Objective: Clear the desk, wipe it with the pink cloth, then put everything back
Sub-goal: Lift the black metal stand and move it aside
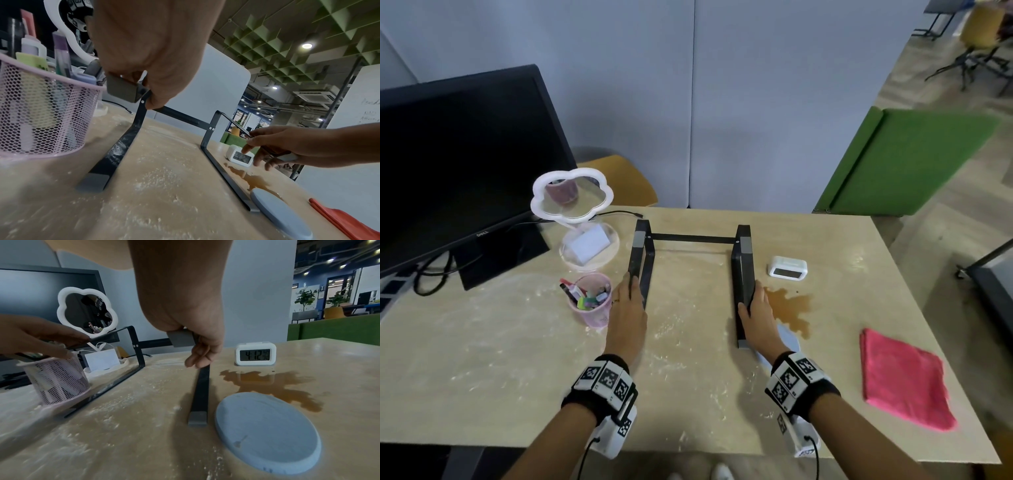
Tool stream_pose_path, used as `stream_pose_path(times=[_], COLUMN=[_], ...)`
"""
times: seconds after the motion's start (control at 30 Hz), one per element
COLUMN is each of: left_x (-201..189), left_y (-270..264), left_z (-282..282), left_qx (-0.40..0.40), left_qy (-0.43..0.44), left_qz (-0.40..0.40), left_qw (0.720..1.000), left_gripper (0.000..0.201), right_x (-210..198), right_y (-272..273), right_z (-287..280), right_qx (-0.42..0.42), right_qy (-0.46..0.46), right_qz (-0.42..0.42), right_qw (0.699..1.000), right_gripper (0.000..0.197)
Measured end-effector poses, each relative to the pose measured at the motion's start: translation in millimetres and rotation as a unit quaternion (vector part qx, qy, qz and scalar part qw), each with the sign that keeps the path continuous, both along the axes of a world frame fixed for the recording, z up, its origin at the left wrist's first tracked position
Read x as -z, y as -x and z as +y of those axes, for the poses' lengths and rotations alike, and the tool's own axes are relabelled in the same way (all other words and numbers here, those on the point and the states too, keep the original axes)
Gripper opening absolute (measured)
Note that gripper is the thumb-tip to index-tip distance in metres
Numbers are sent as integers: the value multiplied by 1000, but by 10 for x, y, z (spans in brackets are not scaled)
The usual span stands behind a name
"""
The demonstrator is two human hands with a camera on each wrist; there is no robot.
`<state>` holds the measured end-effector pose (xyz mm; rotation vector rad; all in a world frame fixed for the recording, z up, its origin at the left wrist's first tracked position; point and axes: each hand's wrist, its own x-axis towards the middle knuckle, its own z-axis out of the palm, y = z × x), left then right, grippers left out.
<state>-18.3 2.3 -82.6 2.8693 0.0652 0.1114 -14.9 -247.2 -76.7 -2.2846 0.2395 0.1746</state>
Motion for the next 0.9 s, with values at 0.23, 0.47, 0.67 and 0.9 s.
stream_pose_path(times=[0.23, 0.47, 0.67, 0.9], left_x=[-80, -198, -326, -861], left_y=[-21, -55, -195, -571], left_z=[-45, -144, -310, -652], left_qx=[-57, -70, -95, -69], left_qy=[105, 165, 80, 145], left_qz=[42, 32, 8, -32], left_qw=[992, 983, 992, 986], left_gripper=[66, 72, 78, 70], right_x=[35, -18, -169, -513], right_y=[-17, -86, -350, -710], right_z=[7, -66, -298, -644], right_qx=[23, 0, -29, -22], right_qy=[5, -17, -28, -49], right_qz=[-21, -51, -75, -114], right_qw=[1000, 999, 996, 992], right_gripper=[50, 42, 41, 36])
